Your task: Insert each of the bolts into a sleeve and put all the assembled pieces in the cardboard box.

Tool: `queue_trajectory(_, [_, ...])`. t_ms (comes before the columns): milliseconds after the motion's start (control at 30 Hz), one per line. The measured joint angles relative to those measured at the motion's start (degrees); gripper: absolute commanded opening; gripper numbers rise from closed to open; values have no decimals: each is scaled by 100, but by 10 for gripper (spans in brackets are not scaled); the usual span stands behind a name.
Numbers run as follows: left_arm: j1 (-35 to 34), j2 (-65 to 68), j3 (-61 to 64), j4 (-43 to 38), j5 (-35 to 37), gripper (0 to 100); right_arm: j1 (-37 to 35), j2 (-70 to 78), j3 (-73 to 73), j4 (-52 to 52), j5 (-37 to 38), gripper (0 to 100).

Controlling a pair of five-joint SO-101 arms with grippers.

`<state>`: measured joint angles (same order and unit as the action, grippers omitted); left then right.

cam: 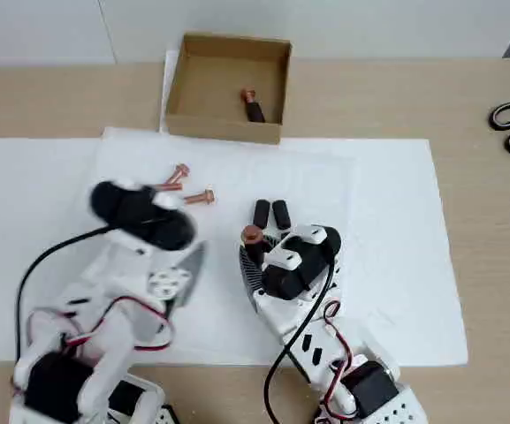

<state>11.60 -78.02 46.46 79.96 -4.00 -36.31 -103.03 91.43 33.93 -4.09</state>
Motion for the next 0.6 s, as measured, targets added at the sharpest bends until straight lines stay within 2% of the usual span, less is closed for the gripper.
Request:
queue_trajectory(100, [-818,-360,0,510,-299,158,264,0,0,0,0,5])
queue_trajectory(233, [-1609,-633,53,607,-404,158,756,0,-9,343,9,5])
queue_trajectory(400, [-2127,-826,879,352,-404,156,1371,369,-624,1635,229,5])
queue_trajectory(533, [-2400,-1002,1451,35,-316,156,2040,1160,-1732,1881,624,5])
queue_trajectory(600, [-2444,-1160,1468,-88,-211,156,2154,1732,-2470,1881,782,5])
